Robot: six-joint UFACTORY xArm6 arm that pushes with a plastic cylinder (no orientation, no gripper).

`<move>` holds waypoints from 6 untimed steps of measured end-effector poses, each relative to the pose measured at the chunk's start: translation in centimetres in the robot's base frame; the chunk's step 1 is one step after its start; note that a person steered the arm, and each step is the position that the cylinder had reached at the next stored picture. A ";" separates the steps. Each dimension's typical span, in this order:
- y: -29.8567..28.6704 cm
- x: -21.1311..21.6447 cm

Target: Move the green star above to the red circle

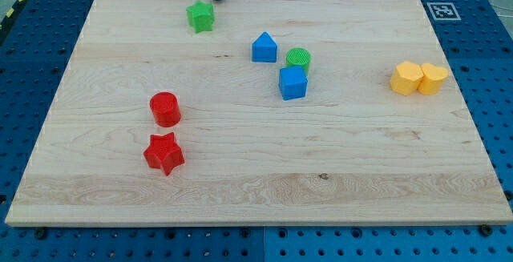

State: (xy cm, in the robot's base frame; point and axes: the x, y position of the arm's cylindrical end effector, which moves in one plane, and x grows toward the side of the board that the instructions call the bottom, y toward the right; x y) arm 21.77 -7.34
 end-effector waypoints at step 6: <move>-3.9 4.1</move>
State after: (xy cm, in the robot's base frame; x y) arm 25.90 -11.19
